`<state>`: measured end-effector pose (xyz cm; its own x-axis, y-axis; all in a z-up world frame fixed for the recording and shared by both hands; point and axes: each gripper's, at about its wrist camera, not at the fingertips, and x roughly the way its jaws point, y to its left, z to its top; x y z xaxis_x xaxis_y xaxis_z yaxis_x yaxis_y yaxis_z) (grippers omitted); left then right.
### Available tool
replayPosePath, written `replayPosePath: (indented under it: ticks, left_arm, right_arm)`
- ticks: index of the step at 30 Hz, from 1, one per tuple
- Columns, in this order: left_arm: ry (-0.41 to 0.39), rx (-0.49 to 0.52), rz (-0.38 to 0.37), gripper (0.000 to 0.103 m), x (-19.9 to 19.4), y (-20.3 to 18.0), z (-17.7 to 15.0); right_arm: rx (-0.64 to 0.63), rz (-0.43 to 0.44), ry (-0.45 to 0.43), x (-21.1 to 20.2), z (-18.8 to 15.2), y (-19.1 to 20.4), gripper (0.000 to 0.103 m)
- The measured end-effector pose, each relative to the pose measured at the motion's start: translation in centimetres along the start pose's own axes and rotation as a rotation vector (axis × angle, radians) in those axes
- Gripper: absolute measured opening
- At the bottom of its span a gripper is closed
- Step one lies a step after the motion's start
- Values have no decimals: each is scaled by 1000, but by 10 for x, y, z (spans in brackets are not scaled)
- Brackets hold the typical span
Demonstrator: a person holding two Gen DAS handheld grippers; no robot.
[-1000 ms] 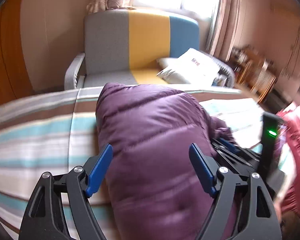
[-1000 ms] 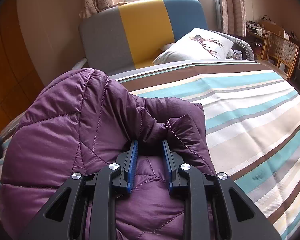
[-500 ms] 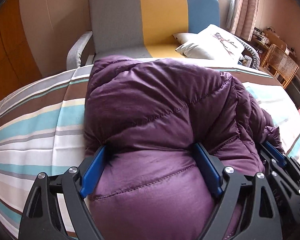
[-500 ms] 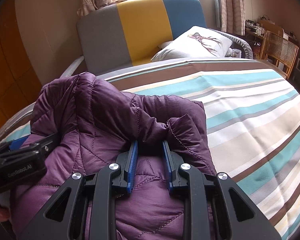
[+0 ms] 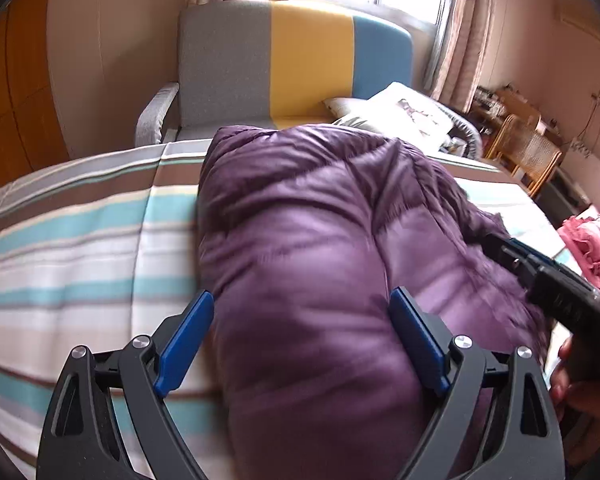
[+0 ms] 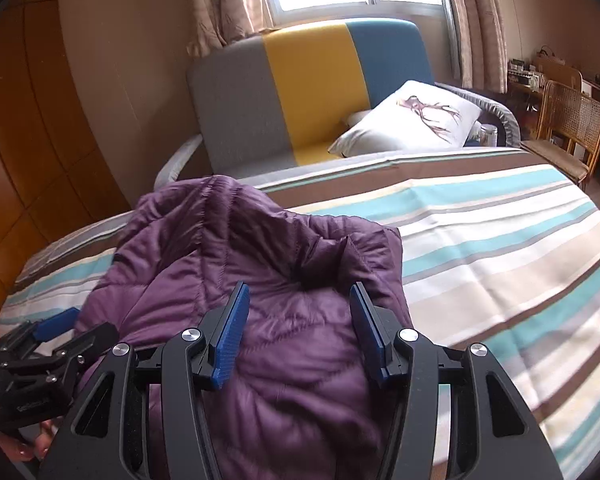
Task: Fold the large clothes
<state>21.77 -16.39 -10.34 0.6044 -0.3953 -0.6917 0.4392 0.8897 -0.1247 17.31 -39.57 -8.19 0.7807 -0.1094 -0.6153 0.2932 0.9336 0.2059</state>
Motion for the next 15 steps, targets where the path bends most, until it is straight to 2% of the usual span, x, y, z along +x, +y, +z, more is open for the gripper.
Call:
replayPosePath:
  ticks: [2, 6, 11, 15]
  left_arm:
    - [-4, -2, -20, 90, -12, 1, -9]
    - [-21, 44, -8, 91, -28, 0, -29]
    - [21, 89, 2, 91, -14, -3, -36]
    - [35, 133, 12, 91, -3, -6, -39]
  right_arm:
    - [16, -3, 7, -16, -5, 0, 52]
    - [39, -29, 29, -30, -21, -2, 52]
    - [95, -58, 100, 0, -34, -18, 51]
    - [93, -55, 101, 16, -38, -23, 51]
